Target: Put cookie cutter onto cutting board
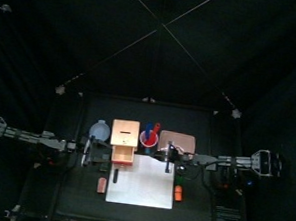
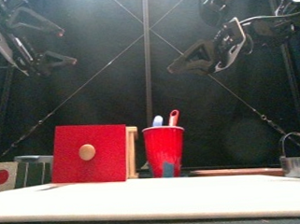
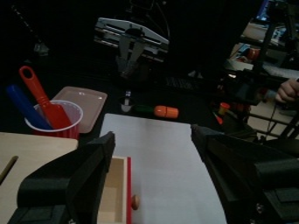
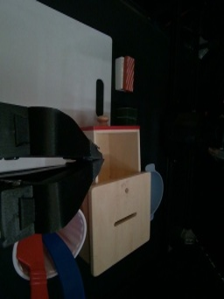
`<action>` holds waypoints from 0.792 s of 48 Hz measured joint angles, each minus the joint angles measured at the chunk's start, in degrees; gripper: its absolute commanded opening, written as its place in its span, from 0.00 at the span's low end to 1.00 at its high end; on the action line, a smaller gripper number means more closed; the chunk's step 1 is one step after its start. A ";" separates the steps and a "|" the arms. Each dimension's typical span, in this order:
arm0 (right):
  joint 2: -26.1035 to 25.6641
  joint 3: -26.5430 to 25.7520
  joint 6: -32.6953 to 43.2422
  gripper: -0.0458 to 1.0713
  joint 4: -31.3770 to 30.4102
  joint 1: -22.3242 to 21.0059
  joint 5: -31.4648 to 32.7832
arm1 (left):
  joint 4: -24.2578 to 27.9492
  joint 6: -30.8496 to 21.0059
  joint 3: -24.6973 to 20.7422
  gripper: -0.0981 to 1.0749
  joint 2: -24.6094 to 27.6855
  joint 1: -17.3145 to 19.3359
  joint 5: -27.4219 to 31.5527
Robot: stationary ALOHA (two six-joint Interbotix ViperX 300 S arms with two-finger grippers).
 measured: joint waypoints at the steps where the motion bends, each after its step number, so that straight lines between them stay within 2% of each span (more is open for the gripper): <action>1: 0.00 0.09 0.09 0.05 0.00 0.00 0.09 | 0.00 0.00 0.09 0.94 -0.09 0.09 0.00; 11: -1.49 0.09 0.00 0.05 -0.09 0.18 0.09 | 0.00 -0.09 0.00 0.94 -0.09 0.00 0.00; 24: -8.44 2.64 0.09 0.07 0.18 0.26 3.52 | 0.00 -0.09 0.00 0.94 -0.09 0.00 -0.09; 28: -11.07 3.25 0.44 0.10 2.02 0.35 8.88 | 0.09 -0.09 0.00 0.94 -0.09 0.00 -0.09; 32: -13.62 3.34 0.44 0.12 5.45 0.44 18.02 | 0.09 -0.09 0.09 0.94 -0.09 0.00 0.00; 38: -16.35 2.90 0.35 0.13 8.61 0.44 35.16 | 0.00 -0.09 0.09 0.94 -0.09 0.09 0.00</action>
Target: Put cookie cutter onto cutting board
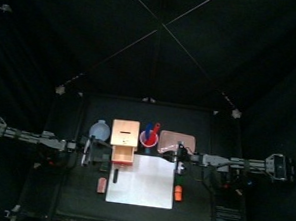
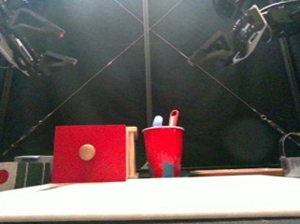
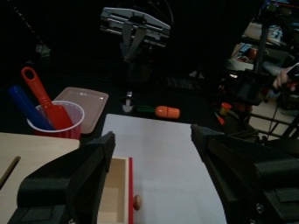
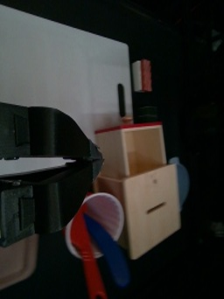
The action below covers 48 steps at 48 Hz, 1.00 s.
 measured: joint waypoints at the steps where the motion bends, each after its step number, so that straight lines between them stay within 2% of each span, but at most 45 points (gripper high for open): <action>1: -0.26 0.00 0.00 0.13 0.09 -0.09 2.90 | 0.00 0.00 -0.09 0.94 0.00 0.00 -0.09; 7: -0.79 -0.44 -0.09 0.20 0.26 0.00 16.70 | 0.00 0.00 -0.09 0.94 0.00 0.00 0.00; 14: -0.79 -1.76 -0.18 0.41 -0.44 0.00 28.65 | 0.09 -0.09 -0.09 0.94 0.09 0.00 -0.09; 22: -0.53 -2.37 -0.18 0.72 0.00 0.00 33.31 | 0.00 -0.26 -0.09 0.94 0.00 0.00 -0.09; 26: 0.53 -2.20 -0.09 0.82 0.18 0.00 33.49 | 0.00 -0.26 -0.09 0.94 0.00 0.09 0.00; 38: 5.54 -1.32 -0.26 0.79 0.00 0.00 33.13 | -0.18 -0.26 0.00 0.94 0.00 0.35 -0.09; 48: 7.65 0.53 -0.18 0.70 -0.97 0.09 31.11 | -0.18 -0.26 -0.09 0.94 0.00 0.88 -0.09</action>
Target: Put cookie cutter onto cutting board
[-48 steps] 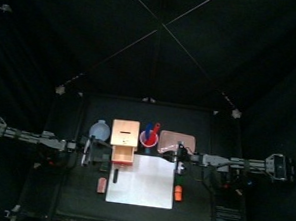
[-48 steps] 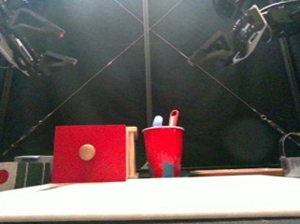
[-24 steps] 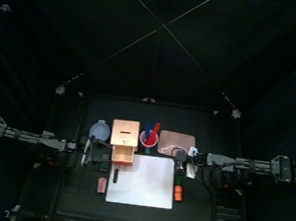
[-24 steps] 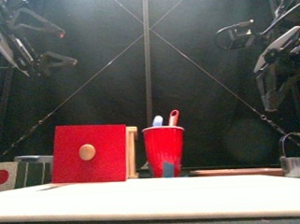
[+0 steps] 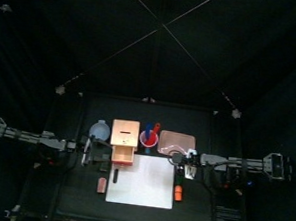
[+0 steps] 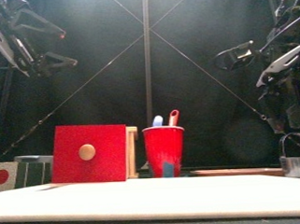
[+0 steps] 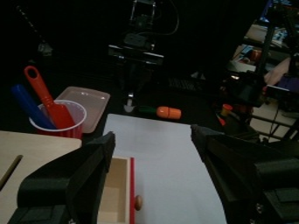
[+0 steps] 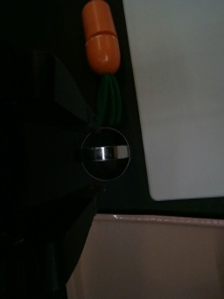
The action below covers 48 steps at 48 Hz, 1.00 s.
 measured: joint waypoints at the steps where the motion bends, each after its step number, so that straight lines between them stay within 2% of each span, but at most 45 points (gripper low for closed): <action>1: 0.00 0.35 0.00 0.69 0.00 0.00 -0.26 | 0.00 0.00 0.00 0.94 0.00 0.00 0.00; 16: 0.00 2.72 0.00 0.55 0.09 0.18 -4.92 | -0.70 -0.18 0.09 0.94 0.09 0.09 0.00; 23: -0.09 2.20 -0.09 0.53 0.18 0.53 -4.66 | -0.88 -0.09 0.09 0.94 0.09 0.18 0.09; 37: -0.70 -6.33 1.23 0.53 0.97 3.43 -0.18 | -1.14 -0.09 0.35 0.94 0.00 0.53 0.00; 43: 2.20 -10.11 4.04 0.53 1.49 5.10 -1.49 | -1.32 -0.09 0.35 0.94 0.09 0.79 0.00; 48: 7.21 -13.45 8.09 0.53 1.67 6.86 -3.16 | -1.67 -0.09 0.53 0.94 0.00 0.88 0.09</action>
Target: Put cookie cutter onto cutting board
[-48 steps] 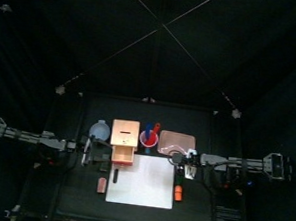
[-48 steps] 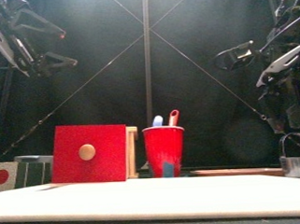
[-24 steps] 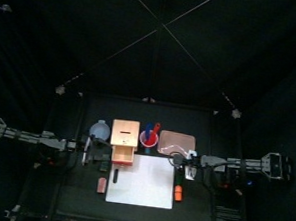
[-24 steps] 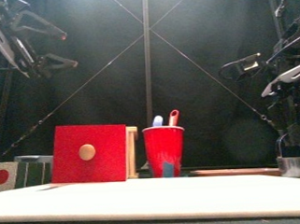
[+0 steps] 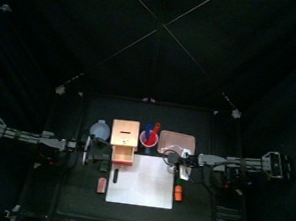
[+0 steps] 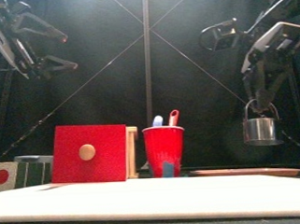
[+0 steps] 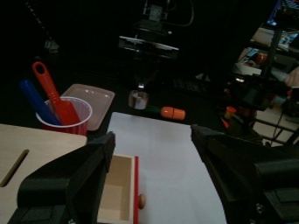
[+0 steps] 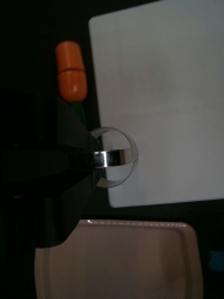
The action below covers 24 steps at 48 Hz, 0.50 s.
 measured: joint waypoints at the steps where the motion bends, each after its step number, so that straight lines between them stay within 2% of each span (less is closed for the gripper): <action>1: 1.05 -0.70 0.53 0.53 -0.09 0.35 -0.26 | 0.00 0.00 0.09 0.94 0.00 0.09 -0.09; 13: 13.62 -10.63 7.82 0.53 -1.05 4.75 -1.76 | -0.88 0.26 0.35 0.94 0.00 0.35 0.00; 24: 23.47 -18.63 9.05 0.53 -2.46 8.26 -2.02 | -0.97 0.26 0.44 0.94 0.00 0.88 0.00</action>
